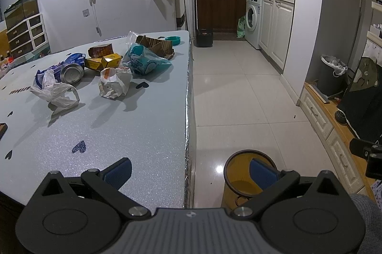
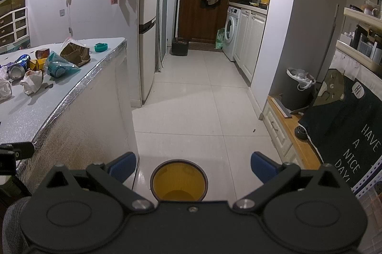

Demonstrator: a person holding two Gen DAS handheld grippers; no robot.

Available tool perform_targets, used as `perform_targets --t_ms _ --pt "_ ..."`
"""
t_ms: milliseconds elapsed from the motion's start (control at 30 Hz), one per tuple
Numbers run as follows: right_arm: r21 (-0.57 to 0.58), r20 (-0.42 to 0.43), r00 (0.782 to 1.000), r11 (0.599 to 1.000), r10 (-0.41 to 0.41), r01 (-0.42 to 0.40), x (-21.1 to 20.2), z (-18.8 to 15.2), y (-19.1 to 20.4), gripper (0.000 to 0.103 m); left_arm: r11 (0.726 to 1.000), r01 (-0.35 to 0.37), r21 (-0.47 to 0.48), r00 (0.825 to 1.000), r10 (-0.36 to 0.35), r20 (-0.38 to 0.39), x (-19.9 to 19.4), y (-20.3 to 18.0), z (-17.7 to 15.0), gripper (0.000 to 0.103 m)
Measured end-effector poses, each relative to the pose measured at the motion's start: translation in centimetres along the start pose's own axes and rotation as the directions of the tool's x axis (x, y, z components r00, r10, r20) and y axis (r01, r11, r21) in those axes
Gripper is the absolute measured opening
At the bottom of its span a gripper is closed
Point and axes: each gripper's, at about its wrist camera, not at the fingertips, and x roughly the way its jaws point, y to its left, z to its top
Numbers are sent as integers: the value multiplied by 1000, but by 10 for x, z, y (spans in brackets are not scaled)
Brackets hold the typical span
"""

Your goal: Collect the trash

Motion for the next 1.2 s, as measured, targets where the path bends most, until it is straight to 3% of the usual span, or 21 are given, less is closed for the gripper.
perform_targets --t_ms 1200 --pt "0 -2 1000 1000 0 0 -2 2 -1 103 1000 4 1 1000 -4 10 -10 -7 0 103"
